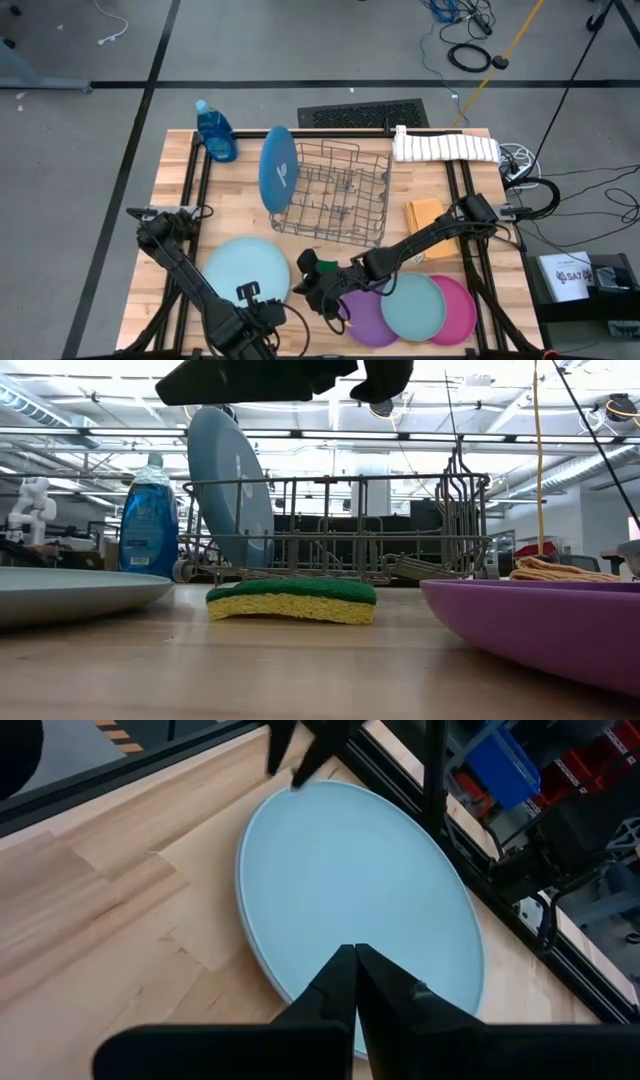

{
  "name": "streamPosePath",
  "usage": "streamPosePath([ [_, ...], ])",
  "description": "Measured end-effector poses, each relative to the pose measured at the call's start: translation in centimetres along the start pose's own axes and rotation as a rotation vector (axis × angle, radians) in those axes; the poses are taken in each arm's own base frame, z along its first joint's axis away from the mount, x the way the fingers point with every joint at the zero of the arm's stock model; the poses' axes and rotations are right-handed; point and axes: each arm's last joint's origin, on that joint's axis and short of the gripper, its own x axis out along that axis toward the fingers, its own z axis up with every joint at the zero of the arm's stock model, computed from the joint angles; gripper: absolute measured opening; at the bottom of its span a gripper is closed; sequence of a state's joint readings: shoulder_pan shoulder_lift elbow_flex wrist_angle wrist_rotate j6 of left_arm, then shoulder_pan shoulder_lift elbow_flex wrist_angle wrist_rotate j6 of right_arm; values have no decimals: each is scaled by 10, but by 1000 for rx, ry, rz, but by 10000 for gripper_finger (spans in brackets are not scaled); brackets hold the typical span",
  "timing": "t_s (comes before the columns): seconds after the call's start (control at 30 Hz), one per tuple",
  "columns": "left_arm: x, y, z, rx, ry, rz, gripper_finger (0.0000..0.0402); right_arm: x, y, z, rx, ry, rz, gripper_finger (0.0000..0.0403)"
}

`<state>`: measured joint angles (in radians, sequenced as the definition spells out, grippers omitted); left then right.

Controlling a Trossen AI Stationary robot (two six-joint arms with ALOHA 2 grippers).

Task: Sort dishes
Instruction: Put the large light blue plate in the dish rack

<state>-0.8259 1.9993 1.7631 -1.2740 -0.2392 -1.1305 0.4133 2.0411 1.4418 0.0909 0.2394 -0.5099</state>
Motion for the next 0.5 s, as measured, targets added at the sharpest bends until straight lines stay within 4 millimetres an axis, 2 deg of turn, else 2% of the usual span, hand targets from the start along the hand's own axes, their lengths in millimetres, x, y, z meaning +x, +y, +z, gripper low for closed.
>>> streamPosePath([
  [0.17, 28, 2, -12, -2, 59, 13, 129, 0, 1, -2, -8, 17, 10, 4],
  [0.27, 40, 0, -18, -4, 120, -36, 160, 0, 1, -2, -8, 18, 11, 4],
  [0.5, 56, -2, -35, 54, 192, -80, 182, 0, 1, -2, -6, 17, 10, 4],
])
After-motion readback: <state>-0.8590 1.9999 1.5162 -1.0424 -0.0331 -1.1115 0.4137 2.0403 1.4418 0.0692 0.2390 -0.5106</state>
